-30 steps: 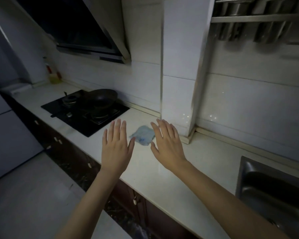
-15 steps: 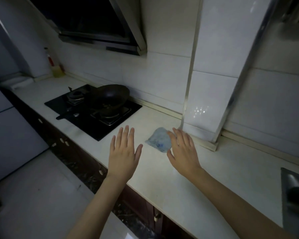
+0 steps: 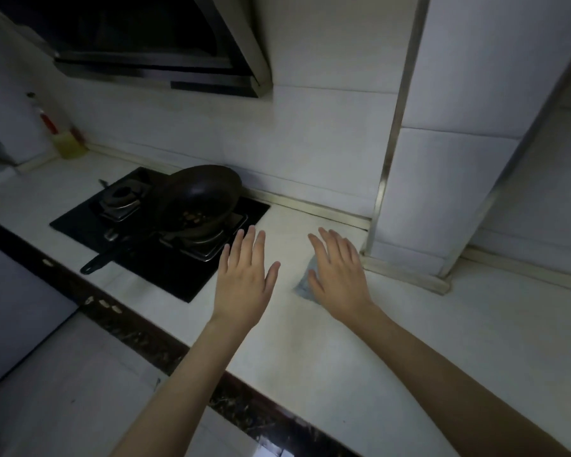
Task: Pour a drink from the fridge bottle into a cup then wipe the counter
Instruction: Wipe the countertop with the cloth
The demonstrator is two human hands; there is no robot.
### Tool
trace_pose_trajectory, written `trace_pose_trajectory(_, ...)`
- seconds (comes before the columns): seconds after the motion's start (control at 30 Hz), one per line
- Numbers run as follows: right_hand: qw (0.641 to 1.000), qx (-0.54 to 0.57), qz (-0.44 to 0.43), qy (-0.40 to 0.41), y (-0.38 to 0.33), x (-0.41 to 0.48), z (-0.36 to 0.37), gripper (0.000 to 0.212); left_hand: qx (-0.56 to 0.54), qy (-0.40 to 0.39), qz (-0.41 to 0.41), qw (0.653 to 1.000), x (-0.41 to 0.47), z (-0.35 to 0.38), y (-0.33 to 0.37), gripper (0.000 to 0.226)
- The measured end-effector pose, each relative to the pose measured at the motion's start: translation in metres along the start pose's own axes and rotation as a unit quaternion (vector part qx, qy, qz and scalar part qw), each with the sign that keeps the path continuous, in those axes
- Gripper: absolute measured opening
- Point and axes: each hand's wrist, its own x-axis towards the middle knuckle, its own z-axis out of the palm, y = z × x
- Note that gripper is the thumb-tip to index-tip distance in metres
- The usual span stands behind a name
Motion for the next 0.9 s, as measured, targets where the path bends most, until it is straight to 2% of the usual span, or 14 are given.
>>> trace_pose_trajectory(0.23,0.994,-0.04,0.097,0.009,0.013,0.003,0.0,0.06,-0.044,-0.033,0.101,0.993,0.041,0.031,0.006,0.061)
trace_pose_trajectory(0.43,0.98,-0.087,0.178,0.023,0.006,-0.007,0.0,0.061,-0.106,-0.028,0.187,0.976,0.07,0.04,0.011,0.061)
trace_pose_trajectory(0.6,0.968,-0.087,0.232,0.05,-0.01,-0.027,0.033,0.058,-0.132,-0.041,0.232,0.963,0.062,0.071,-0.001,0.062)
trace_pose_trajectory(0.8,0.943,-0.079,0.319,-0.042,-0.021,-0.072,0.116,0.062,-0.134,-0.119,0.26,0.949,0.029,0.135,-0.019,0.065)
trace_pose_trajectory(0.9,0.939,-0.075,0.331,-0.059,-0.02,-0.081,0.145,0.059,-0.104,-0.16,0.261,0.946,0.021,0.166,-0.022,0.065)
